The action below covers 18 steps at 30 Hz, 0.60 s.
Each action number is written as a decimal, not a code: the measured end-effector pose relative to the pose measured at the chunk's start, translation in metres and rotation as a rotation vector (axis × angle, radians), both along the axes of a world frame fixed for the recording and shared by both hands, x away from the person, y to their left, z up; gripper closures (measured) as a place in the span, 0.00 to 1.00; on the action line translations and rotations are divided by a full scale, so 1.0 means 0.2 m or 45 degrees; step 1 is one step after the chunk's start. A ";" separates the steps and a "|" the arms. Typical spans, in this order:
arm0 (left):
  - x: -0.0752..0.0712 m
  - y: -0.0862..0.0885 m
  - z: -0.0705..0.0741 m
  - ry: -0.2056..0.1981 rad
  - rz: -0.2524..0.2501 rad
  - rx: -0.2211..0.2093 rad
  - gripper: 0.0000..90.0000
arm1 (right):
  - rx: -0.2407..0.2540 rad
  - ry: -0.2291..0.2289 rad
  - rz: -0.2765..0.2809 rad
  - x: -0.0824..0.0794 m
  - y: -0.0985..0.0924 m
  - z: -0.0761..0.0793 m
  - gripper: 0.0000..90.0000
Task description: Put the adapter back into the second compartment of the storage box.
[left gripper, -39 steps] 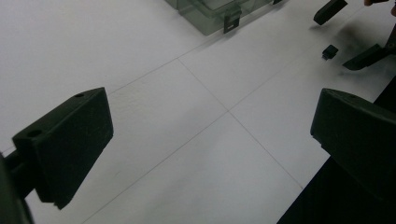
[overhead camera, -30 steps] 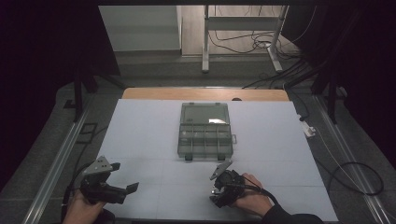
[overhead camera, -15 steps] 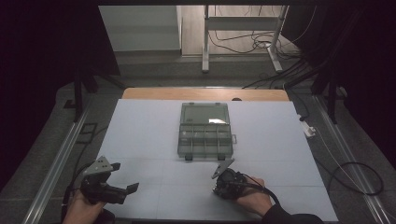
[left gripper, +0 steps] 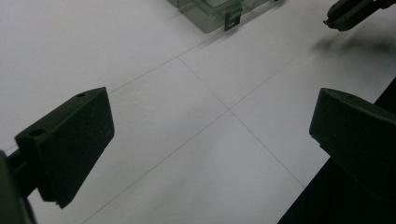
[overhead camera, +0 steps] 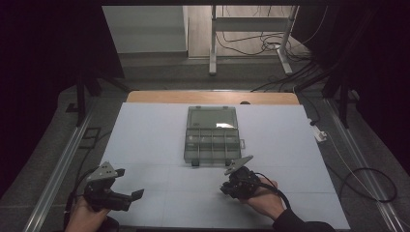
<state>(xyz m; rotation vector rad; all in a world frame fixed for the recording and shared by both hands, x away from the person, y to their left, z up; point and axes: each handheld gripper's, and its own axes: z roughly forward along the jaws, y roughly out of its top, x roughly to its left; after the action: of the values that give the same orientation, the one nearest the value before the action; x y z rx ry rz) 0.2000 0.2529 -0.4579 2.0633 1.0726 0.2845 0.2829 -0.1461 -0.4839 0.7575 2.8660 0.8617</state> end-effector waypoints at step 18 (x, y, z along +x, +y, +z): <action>0.00 -0.01 0.00 0.002 -0.003 0.014 0.01 | 0.108 0.020 -0.088 0.11 -0.02 0.07 0.84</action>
<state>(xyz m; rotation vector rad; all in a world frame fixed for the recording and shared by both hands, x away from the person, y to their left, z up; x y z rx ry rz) 0.2002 0.2518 -0.4580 2.0748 1.0714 0.2881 0.3045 -0.1499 -0.4707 0.8697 2.8141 0.9779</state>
